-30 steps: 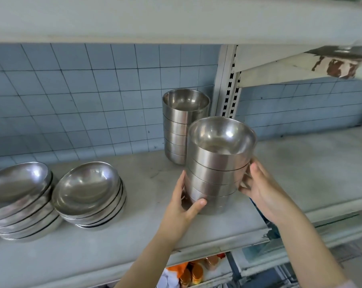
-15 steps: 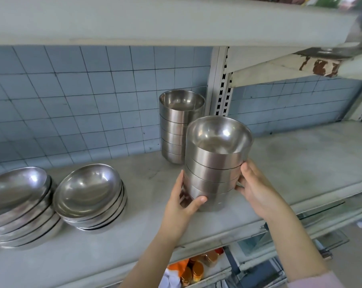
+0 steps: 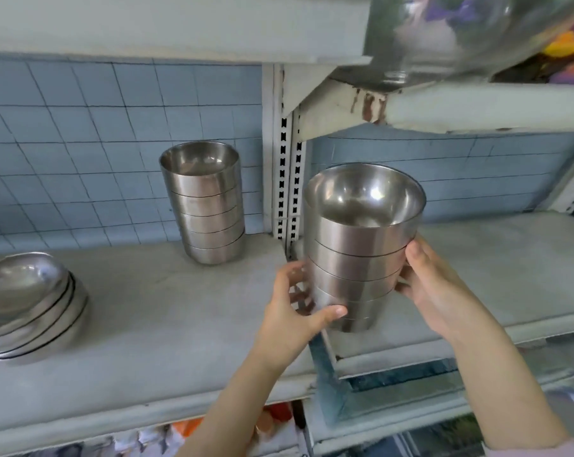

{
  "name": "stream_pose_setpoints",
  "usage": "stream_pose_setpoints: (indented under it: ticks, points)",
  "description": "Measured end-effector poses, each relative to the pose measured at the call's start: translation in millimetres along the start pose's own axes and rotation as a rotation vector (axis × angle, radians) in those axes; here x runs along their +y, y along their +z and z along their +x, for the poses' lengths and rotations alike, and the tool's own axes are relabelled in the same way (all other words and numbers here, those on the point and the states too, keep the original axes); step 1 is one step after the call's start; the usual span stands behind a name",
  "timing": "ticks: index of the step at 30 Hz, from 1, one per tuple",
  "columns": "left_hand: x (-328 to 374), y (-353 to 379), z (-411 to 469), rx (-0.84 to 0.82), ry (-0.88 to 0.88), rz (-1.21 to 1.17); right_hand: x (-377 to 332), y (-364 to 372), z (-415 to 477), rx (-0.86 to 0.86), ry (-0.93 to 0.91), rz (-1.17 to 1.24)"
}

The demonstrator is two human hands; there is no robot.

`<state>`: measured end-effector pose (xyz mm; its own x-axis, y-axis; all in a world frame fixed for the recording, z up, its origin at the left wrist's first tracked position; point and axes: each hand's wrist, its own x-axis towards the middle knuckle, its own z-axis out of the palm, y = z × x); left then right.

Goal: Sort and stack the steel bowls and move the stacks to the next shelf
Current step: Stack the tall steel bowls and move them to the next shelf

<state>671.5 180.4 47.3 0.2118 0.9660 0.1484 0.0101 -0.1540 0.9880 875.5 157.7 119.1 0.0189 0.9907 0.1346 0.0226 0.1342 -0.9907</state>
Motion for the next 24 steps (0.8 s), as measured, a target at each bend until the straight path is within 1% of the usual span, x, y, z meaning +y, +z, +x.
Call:
stream_pose_setpoints:
  ticks: [4, 8, 11, 15, 18, 22, 24]
  points:
    - [-5, 57, 7, 0.017, -0.038, 0.019, 10, -58, 1, -0.011, 0.036, -0.01]
    - [-8, 87, 5, 0.027, -0.093, 0.075, 23, -88, 3, -0.067, 0.055, -0.048]
    - [-10, 95, 5, 0.057, -0.088, 0.112, 29, -99, 4, -0.099, 0.056, -0.041]
    - [-16, 100, 4, 0.029, -0.079, 0.138, 32, -106, 3, -0.205, 0.012, -0.129]
    - [-19, 103, 3, -0.016, -0.086, 0.201, 36, -111, 6, -0.192, 0.03, -0.191]
    - [-22, 105, 4, 0.027, -0.087, 0.22, 38, -118, 8, -0.159, 0.002, -0.343]
    - [-23, 105, 6, 0.022, -0.089, 0.261, 42, -120, 9, -0.154, -0.007, -0.359]
